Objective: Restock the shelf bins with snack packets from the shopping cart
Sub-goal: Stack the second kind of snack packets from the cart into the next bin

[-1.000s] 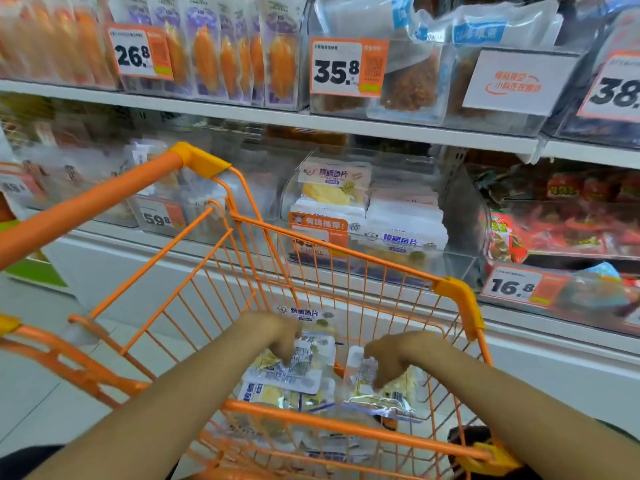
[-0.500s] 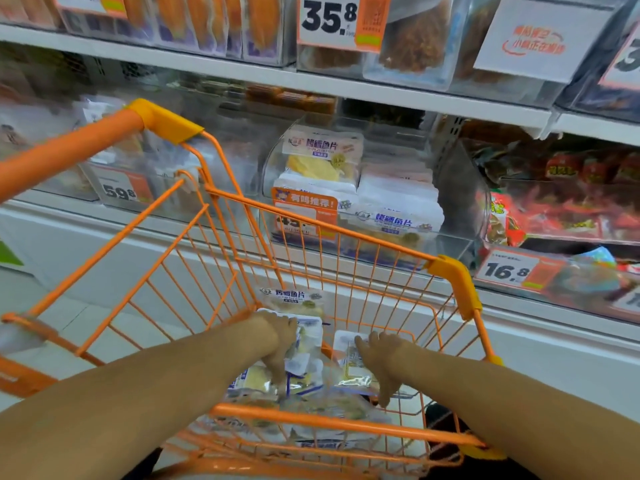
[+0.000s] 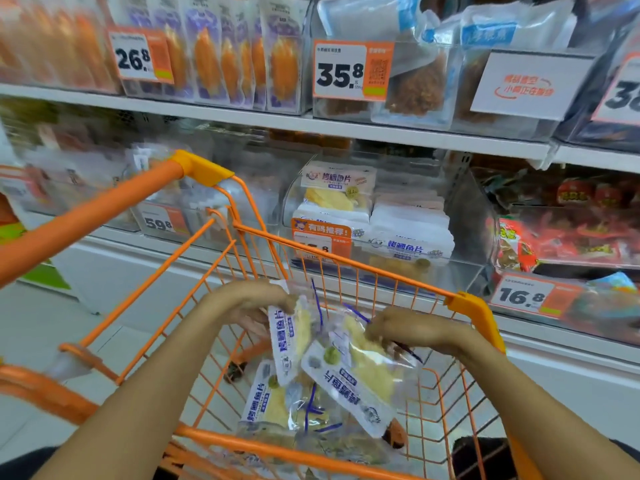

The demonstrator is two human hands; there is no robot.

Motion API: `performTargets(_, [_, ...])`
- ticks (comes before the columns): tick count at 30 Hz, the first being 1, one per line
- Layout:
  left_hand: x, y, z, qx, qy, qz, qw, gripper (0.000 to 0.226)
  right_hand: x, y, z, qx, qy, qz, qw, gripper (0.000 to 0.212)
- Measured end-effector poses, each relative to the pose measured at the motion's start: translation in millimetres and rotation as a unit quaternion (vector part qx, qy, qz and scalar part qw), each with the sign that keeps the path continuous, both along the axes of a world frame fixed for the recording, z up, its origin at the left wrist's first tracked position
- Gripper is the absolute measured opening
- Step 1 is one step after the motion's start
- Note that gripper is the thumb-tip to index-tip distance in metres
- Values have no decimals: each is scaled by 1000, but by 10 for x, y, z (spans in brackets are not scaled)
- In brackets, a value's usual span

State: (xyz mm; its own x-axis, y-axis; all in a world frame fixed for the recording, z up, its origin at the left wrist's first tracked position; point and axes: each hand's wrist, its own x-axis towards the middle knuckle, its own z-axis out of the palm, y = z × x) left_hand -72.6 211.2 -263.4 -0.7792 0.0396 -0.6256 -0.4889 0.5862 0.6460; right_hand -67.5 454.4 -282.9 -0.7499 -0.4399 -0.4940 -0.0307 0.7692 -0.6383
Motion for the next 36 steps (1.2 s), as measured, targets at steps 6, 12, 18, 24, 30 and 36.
performTargets(6, [172,-96,-47,82,33,99,991,33,134,-54,101,-228,-76,-164,957,5])
performTargets(12, [211,-82,105,209,41,97,972,18,168,-106,155,-387,-62,-267,880,13])
performTargets(18, [229,-4,126,163,70,70,982,44,216,-129,198,-316,51,-178,931,15])
performTargets(24, [228,108,39,240,99,112,959,36,296,-258,-2,-341,74,-204,915,35])
performTargets(30, [273,137,110,220,17,-37,975,35,349,-352,-40,-465,3,-244,851,52])
performTargets(36, [278,22,95,24,35,-140,989,27,331,-328,21,-361,-2,-227,904,48])
